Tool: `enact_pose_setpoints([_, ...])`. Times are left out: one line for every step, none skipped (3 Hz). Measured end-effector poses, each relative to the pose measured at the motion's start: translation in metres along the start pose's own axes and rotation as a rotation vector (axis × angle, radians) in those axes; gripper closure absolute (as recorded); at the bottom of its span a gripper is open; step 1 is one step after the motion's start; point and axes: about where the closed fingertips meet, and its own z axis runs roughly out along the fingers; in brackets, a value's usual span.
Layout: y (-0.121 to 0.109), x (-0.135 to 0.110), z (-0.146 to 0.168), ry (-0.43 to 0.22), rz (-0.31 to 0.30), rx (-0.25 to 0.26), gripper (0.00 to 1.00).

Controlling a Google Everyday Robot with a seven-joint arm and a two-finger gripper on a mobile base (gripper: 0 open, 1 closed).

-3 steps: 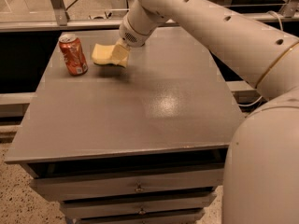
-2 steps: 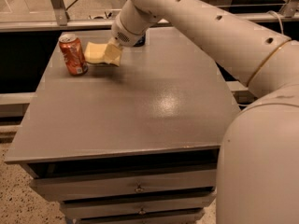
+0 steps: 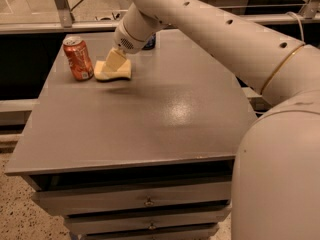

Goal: Move sponge near coke can

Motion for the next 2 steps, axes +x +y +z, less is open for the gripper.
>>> enact_pose_setpoints([0.001,0.0,0.0,-0.001,0.0,-0.001,0.0])
enact_pose_setpoints([0.007,0.021,-0.017,-0.036,0.029,-0.001,0.0])
